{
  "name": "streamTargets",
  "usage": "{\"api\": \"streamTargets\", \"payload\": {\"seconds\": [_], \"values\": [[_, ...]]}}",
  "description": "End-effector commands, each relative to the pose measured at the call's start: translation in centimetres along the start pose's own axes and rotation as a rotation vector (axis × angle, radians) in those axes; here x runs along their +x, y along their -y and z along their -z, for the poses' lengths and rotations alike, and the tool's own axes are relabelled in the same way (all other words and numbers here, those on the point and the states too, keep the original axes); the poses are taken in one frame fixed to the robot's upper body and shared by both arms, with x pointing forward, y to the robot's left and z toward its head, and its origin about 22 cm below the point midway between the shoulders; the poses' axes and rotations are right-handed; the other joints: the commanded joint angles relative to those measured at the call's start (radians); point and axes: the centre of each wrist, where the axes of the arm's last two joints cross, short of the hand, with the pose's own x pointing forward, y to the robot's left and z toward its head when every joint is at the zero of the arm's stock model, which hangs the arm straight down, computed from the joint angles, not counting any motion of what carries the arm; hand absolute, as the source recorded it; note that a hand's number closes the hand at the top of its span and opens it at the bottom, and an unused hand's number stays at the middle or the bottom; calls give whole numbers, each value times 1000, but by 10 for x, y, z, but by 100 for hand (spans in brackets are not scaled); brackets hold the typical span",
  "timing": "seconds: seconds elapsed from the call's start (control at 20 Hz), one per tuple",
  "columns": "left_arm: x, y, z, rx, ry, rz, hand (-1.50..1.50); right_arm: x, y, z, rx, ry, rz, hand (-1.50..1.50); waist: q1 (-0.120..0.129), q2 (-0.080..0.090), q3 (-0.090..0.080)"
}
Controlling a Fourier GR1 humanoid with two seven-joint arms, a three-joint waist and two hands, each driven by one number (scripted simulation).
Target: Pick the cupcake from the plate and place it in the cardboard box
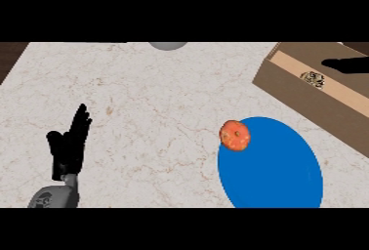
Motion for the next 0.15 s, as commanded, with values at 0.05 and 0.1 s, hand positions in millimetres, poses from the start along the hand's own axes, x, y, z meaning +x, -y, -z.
{"api": "streamTargets", "payload": {"seconds": [0.05,0.1], "values": [[-4,-3,-1,27,-12,-1,0,-17,42,-5,-61,24,195,-150,-17,-6,-1],[10,7,6,11,-3,-5,0,-16,45,-5,-73,7,211,-150,-16,-5,-1]]}}
